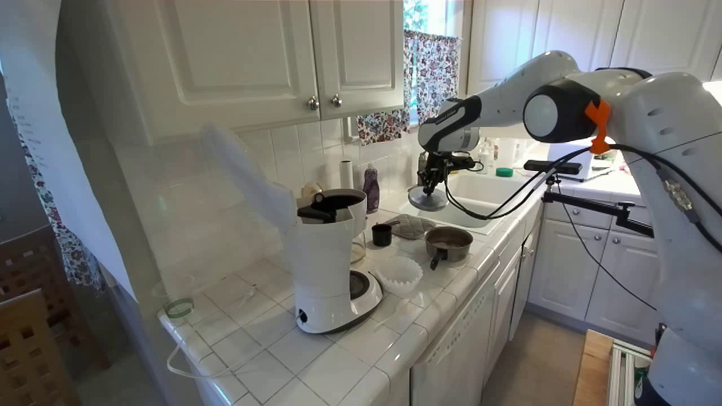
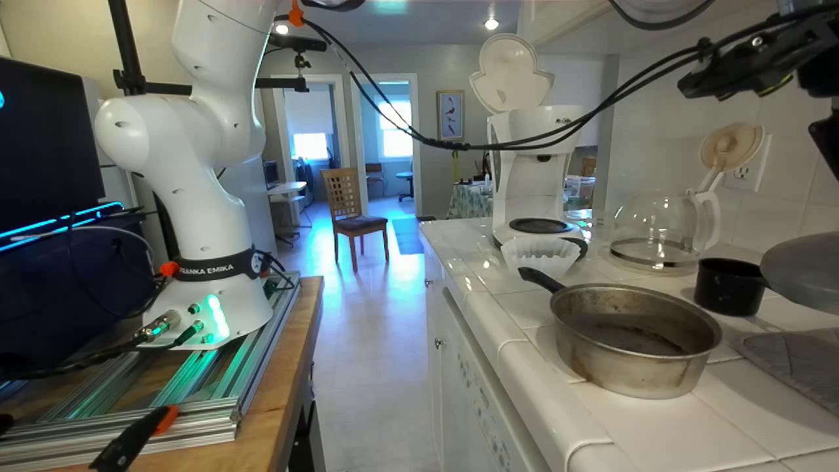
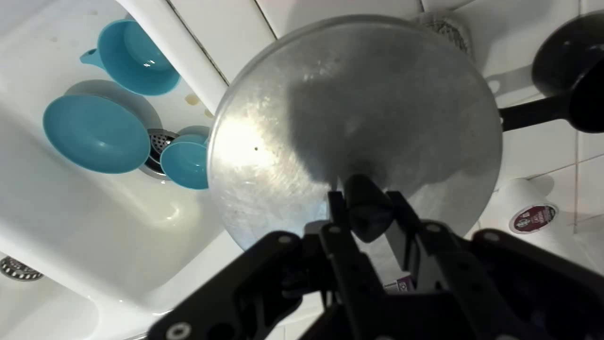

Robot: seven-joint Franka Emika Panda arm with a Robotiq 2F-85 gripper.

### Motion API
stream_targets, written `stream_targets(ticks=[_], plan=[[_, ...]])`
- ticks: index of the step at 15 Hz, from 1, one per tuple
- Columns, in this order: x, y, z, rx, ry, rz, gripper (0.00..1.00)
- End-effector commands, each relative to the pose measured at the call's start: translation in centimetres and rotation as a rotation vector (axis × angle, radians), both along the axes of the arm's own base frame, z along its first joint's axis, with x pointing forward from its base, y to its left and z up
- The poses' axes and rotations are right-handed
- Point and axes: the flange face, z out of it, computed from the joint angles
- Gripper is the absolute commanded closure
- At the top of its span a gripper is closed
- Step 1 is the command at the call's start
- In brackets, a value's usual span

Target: Take the lid off the pot

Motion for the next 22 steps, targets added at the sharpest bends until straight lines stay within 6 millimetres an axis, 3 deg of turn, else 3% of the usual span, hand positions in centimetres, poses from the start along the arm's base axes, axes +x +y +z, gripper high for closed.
stream_targets(ticks=[1,7,22], plan=[[1.8,-1.0,-0.5,0.026,-0.017,0.041,0.94],[3.1,-1.9,-2.2,0.043,-0.009,0.064,0.94],[5.2,-1.9,-6.3,0.029,0.021,0.133,0.94]])
